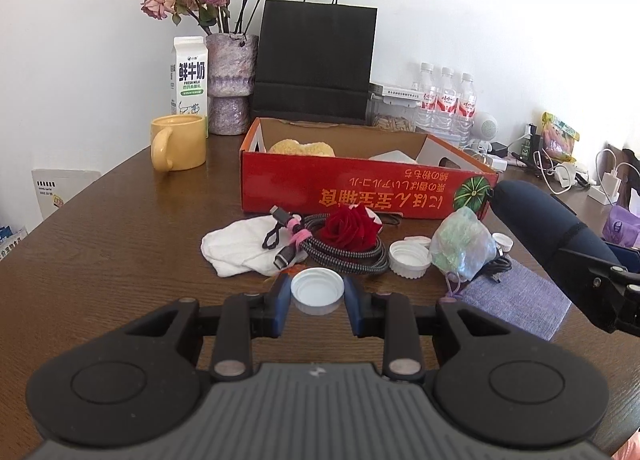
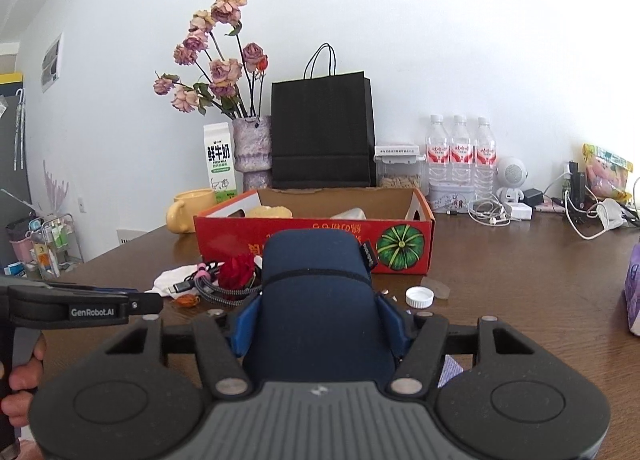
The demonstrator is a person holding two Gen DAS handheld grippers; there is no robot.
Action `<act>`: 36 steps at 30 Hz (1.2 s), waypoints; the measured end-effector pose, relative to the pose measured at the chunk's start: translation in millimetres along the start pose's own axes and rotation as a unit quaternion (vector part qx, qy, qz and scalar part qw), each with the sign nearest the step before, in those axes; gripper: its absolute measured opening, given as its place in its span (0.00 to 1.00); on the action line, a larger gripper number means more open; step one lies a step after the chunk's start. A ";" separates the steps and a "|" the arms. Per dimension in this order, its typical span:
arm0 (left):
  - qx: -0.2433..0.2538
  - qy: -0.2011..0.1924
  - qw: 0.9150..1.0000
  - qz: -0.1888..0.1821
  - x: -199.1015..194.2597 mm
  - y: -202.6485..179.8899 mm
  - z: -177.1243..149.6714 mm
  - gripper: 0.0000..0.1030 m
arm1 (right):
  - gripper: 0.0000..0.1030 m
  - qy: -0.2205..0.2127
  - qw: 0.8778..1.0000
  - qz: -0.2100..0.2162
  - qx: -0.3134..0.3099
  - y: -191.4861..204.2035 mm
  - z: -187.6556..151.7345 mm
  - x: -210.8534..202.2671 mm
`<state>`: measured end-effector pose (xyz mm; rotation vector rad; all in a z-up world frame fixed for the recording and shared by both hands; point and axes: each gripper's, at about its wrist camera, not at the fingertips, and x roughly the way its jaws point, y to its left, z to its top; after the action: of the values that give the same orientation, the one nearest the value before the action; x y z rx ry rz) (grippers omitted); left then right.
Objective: Organize objects
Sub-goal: 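Lift the navy case with right tool while left tool grasps the small white cap, then carry the small cap into the red box with left tool while right tool drops the navy case in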
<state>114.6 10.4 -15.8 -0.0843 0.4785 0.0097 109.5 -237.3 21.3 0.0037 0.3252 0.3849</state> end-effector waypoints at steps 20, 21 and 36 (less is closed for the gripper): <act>-0.007 -0.073 0.997 -0.002 71.6 -27.5 111.3 0.28 | 0.59 -0.057 0.998 -0.040 0.007 -18.2 89.7 127.9; -0.006 -0.075 0.997 0.001 77.6 -29.1 116.1 0.28 | 0.59 -0.057 0.997 -0.041 0.010 -20.3 93.0 135.6; -0.052 -0.063 0.996 0.020 168.0 -35.6 144.2 0.28 | 0.59 -0.024 0.998 -0.058 0.022 -52.3 105.3 226.1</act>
<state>331.0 -14.7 37.2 -0.1754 0.3536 0.0795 359.7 -196.2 47.5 0.0365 0.2851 0.2622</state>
